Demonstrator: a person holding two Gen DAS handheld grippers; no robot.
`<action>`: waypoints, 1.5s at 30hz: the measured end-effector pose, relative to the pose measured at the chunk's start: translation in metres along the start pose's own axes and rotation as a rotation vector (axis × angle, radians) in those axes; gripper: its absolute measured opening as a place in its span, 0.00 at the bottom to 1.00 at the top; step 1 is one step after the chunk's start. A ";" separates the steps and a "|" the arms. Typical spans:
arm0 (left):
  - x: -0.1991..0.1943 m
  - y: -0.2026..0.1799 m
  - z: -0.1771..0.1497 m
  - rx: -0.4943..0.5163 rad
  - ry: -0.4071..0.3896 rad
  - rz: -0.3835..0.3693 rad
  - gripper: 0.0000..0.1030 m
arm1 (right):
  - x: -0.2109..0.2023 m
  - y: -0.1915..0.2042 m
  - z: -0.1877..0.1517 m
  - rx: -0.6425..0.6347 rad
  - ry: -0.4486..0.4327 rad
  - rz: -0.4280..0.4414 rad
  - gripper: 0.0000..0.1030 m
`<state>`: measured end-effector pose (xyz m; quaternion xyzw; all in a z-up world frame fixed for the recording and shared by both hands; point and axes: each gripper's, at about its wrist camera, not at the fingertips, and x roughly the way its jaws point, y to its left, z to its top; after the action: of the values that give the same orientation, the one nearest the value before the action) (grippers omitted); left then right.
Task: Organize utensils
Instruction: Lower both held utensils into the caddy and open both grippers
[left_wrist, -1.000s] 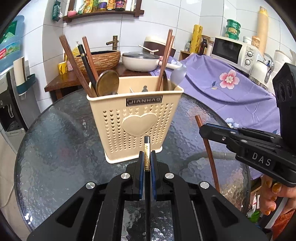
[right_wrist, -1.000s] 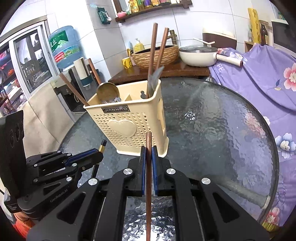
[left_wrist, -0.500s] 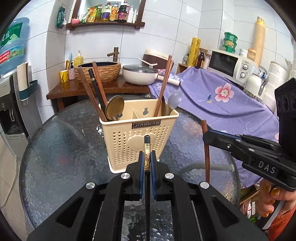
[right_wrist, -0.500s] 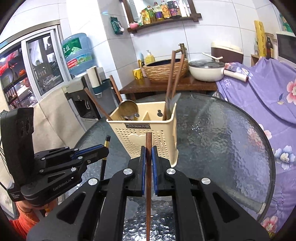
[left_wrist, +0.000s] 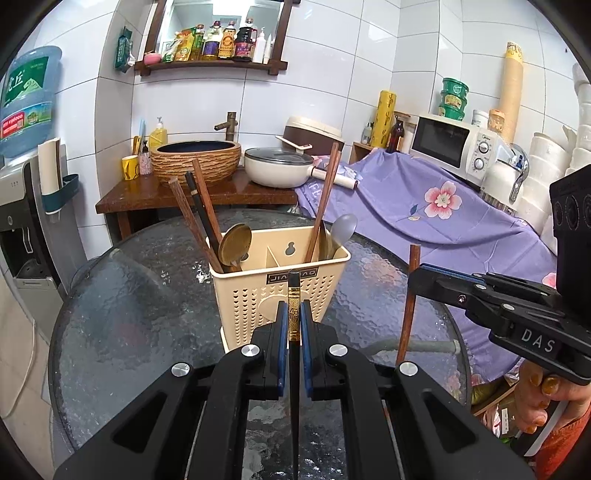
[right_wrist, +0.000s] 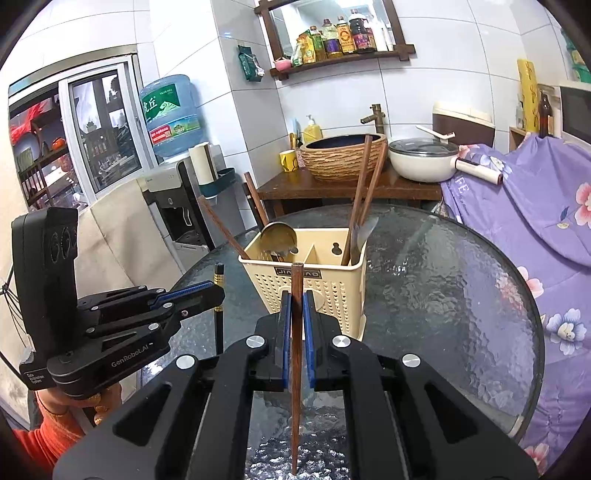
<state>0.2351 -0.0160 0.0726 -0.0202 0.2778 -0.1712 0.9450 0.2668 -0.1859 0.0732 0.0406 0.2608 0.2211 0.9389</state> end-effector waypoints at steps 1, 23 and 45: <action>-0.001 0.000 0.001 -0.001 -0.002 -0.004 0.07 | -0.001 0.001 0.001 -0.003 -0.002 0.000 0.07; -0.015 -0.005 0.030 0.025 -0.063 -0.019 0.07 | -0.012 0.009 0.026 -0.070 -0.040 -0.001 0.07; -0.052 -0.017 0.114 0.098 -0.160 -0.058 0.07 | -0.034 0.010 0.125 -0.094 -0.082 0.032 0.07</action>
<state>0.2499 -0.0207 0.1982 0.0042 0.1923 -0.2098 0.9587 0.3003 -0.1865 0.1986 0.0095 0.2107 0.2462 0.9460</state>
